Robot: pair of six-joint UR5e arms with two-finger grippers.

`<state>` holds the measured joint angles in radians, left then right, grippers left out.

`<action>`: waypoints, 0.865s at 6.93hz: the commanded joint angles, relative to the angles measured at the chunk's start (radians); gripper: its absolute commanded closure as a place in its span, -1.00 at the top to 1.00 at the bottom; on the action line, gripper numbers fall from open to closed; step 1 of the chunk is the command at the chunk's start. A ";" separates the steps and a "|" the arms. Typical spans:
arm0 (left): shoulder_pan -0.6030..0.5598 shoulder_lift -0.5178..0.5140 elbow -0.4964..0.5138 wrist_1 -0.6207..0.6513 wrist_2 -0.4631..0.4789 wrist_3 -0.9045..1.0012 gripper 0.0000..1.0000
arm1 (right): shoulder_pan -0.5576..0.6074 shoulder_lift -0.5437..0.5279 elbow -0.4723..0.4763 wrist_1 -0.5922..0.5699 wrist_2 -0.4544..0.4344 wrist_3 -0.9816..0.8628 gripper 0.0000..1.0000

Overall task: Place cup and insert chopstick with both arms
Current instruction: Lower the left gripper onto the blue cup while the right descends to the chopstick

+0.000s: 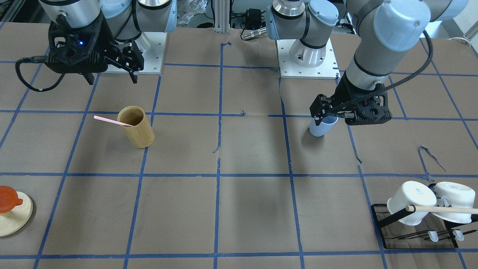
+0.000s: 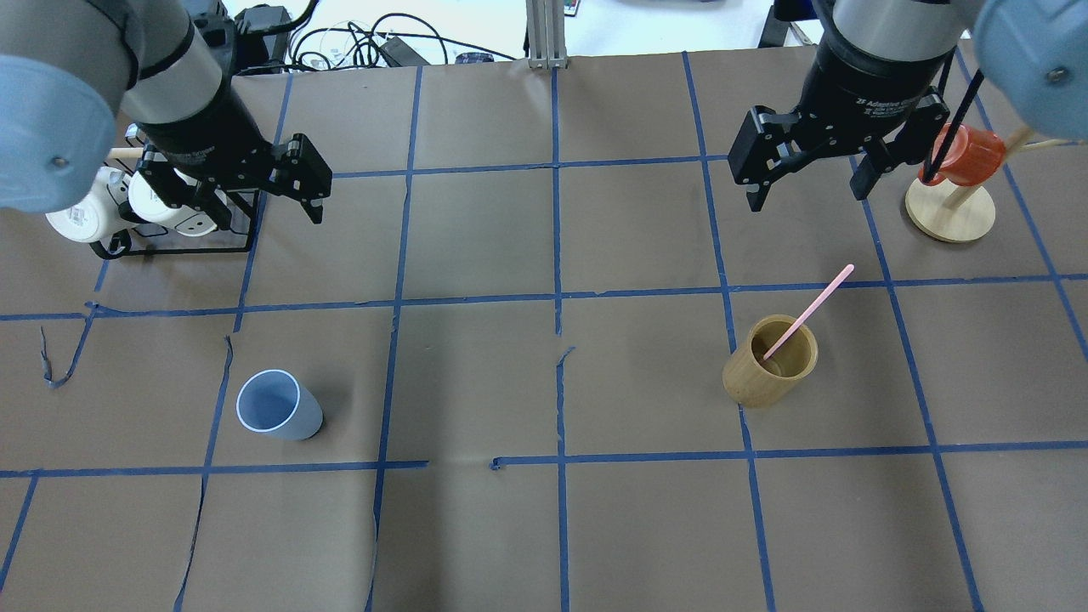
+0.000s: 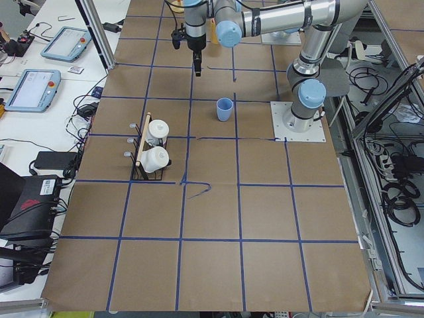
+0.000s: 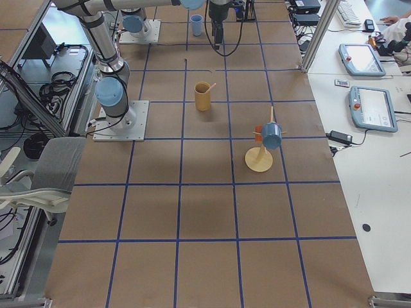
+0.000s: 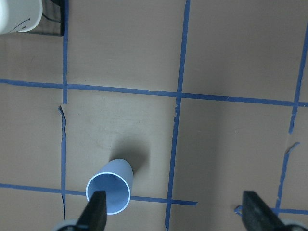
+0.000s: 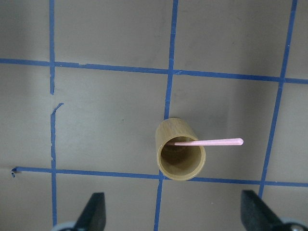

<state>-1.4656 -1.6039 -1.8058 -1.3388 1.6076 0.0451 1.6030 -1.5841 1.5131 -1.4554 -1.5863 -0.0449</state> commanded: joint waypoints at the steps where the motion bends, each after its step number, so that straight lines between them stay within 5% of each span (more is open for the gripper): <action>1: 0.019 -0.002 -0.252 0.218 0.011 0.032 1.00 | -0.006 0.009 0.019 -0.038 -0.003 0.011 1.00; 3: 0.019 0.004 -0.311 0.225 0.012 0.051 1.00 | -0.015 0.032 0.134 -0.330 -0.004 0.011 1.00; 6: 0.018 0.004 -0.314 0.215 0.066 0.047 1.00 | -0.029 0.023 0.208 -0.269 -0.011 0.133 1.00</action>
<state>-1.4474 -1.6003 -2.1151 -1.1164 1.6590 0.0949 1.5799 -1.5599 1.7051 -1.7730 -1.5931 0.0022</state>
